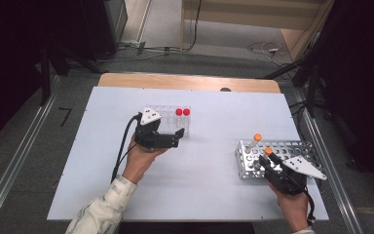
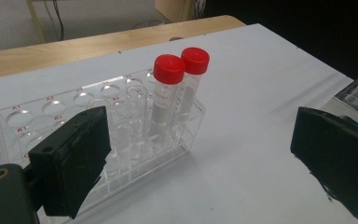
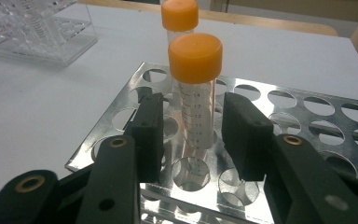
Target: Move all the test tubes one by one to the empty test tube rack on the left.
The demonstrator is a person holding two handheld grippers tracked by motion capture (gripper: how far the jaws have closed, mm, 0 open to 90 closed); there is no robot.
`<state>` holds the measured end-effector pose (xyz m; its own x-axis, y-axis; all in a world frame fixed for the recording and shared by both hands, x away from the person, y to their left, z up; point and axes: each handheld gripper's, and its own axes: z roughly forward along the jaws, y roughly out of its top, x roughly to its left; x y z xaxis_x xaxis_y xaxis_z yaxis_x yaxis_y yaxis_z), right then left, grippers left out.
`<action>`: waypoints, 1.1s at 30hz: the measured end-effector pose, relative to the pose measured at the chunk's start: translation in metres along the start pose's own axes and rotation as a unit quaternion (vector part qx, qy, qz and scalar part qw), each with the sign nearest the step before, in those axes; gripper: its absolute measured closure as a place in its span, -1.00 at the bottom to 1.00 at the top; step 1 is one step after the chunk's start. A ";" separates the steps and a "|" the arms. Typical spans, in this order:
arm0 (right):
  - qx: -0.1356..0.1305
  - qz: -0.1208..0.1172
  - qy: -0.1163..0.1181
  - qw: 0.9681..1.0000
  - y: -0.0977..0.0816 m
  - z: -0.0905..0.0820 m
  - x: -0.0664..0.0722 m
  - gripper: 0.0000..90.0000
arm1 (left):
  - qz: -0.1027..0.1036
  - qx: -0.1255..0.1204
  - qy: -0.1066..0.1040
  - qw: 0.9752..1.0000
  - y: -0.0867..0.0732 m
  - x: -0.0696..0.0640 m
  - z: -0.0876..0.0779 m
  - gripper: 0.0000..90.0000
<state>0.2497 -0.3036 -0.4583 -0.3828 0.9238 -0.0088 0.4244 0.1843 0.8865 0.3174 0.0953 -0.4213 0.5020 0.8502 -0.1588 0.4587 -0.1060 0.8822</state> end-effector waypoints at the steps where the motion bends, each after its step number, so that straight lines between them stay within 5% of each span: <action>1: -0.001 -0.001 -0.001 1.000 0.000 0.000 0.000 0.32 | -0.001 0.002 -0.001 1.000 0.000 0.000 0.000 -0.88; 9: -0.006 -0.001 -0.008 1.000 0.000 0.003 -0.001 0.57 | 0.000 0.011 -0.001 1.000 -0.001 0.000 0.002 -0.88; 25: -0.055 0.014 -0.015 0.998 0.026 -0.024 -0.003 0.58 | -0.006 0.011 0.002 1.000 -0.001 0.000 0.002 -0.88; 33: -0.073 0.007 0.006 0.997 0.038 -0.033 0.011 0.58 | -0.006 0.011 0.000 1.000 0.000 -0.001 0.001 -0.88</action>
<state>0.2344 -0.2974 -0.4093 -0.3879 0.9217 0.0098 0.3066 0.1190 0.9444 0.3174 0.0936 -0.4220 0.4956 0.8519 -0.1695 0.4810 -0.1067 0.8702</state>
